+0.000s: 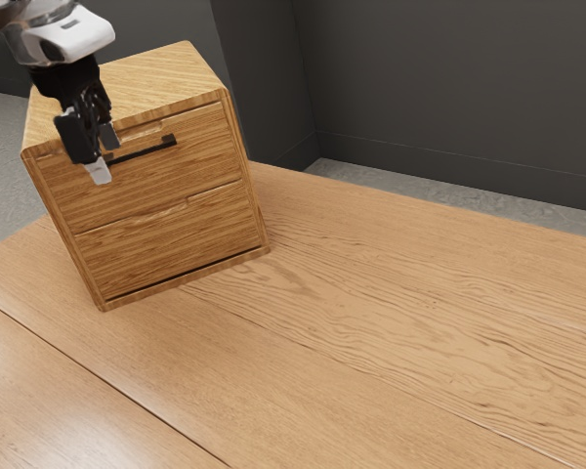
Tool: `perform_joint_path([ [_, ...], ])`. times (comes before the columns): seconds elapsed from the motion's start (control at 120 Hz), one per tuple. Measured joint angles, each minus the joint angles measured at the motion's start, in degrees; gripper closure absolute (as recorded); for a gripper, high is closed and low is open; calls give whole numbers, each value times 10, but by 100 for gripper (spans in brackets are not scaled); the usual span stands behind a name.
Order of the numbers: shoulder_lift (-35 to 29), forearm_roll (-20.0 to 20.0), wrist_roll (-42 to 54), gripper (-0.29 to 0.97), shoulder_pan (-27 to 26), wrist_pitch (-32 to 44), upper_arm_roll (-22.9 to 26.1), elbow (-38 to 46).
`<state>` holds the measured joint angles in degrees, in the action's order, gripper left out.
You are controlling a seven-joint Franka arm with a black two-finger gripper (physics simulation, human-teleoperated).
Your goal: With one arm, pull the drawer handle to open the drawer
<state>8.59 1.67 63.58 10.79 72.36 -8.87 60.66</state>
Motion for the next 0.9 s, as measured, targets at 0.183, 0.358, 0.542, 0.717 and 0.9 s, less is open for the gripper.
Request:
perform_joint_path([
  [0.183,4,3,4,0,0,1,1,0],
  [0.358,17,1,5,0,-10,2,0,-2],
  [0.542,26,-49,-4,0,-23,47,-1,18],
  [0.717,52,-99,-15,12,-24,105,-5,14],
  [0.9,68,-140,-25,28,-21,168,-4,12],
])
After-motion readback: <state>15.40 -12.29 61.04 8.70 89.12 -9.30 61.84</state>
